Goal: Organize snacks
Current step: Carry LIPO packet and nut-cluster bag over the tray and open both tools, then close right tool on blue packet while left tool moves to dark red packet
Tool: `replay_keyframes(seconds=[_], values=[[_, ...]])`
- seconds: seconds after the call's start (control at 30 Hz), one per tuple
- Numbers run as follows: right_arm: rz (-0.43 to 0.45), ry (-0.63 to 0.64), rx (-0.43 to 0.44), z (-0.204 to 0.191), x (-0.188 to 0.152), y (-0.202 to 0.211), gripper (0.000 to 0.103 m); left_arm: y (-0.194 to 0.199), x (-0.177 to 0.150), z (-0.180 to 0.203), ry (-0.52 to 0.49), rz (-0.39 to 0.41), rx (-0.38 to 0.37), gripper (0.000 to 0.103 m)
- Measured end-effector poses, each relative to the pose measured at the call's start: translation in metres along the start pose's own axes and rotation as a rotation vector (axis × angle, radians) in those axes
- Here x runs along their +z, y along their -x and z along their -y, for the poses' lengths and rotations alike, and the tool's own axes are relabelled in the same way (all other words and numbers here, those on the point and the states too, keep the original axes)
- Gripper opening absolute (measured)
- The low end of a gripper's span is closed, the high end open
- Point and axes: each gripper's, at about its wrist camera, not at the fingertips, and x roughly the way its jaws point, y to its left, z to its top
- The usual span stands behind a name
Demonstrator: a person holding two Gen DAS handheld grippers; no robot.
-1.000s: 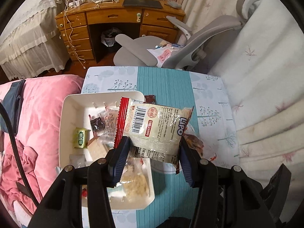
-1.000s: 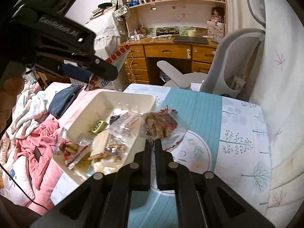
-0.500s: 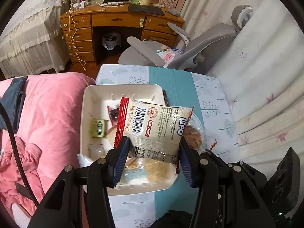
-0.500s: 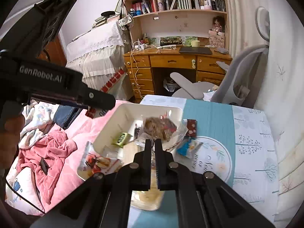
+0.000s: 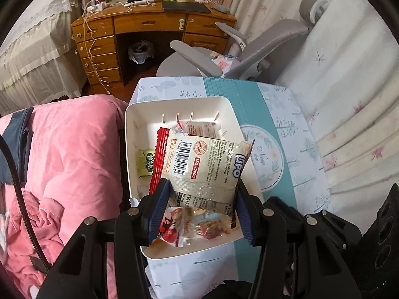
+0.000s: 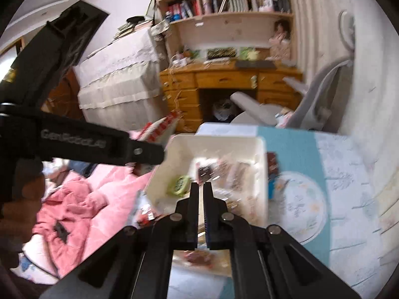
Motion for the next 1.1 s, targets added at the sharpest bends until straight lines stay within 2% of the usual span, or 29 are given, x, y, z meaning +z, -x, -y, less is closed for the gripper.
replay_keyframes(seconds=[0.17, 0.23, 0.3, 0.5, 0.73, 0.8, 0.87, 0.93, 1.0, 1.1], values=[[-0.020, -0.032, -0.030, -0.012, -0.012, -0.004, 0.004, -0.008, -0.004, -0.003, -0.045, -0.022, -0.013, 0.051], [-0.021, -0.045, -0.038, -0.014, -0.015, -0.003, 0.004, -0.010, -0.004, -0.001, -0.058, -0.029, -0.016, 0.066], [-0.026, -0.052, -0.048, -0.017, -0.018, -0.001, 0.004, -0.010, -0.006, 0.001, -0.067, -0.028, -0.014, 0.071], [-0.038, -0.072, -0.097, -0.016, -0.024, 0.004, 0.004, -0.012, -0.008, 0.007, -0.078, -0.041, -0.027, 0.077], [-0.051, -0.062, -0.112, -0.004, -0.023, 0.006, 0.005, -0.010, -0.012, 0.020, -0.068, -0.042, -0.013, 0.078], [-0.059, -0.050, -0.108, 0.002, -0.023, 0.008, 0.011, -0.009, -0.013, 0.023, -0.056, -0.039, -0.010, 0.079], [-0.065, -0.037, -0.097, 0.009, -0.024, 0.009, 0.032, -0.010, -0.014, 0.029, -0.037, -0.036, -0.004, 0.079], [-0.070, -0.031, -0.077, 0.018, -0.025, 0.012, 0.037, -0.012, -0.015, 0.036, -0.017, -0.038, 0.008, 0.079], [-0.077, -0.025, -0.067, 0.026, -0.025, 0.015, 0.037, -0.013, -0.016, 0.044, 0.001, -0.037, 0.018, 0.079], [-0.084, -0.007, -0.051, 0.043, -0.026, 0.019, 0.046, -0.016, -0.017, 0.058, 0.034, -0.032, 0.035, 0.079]])
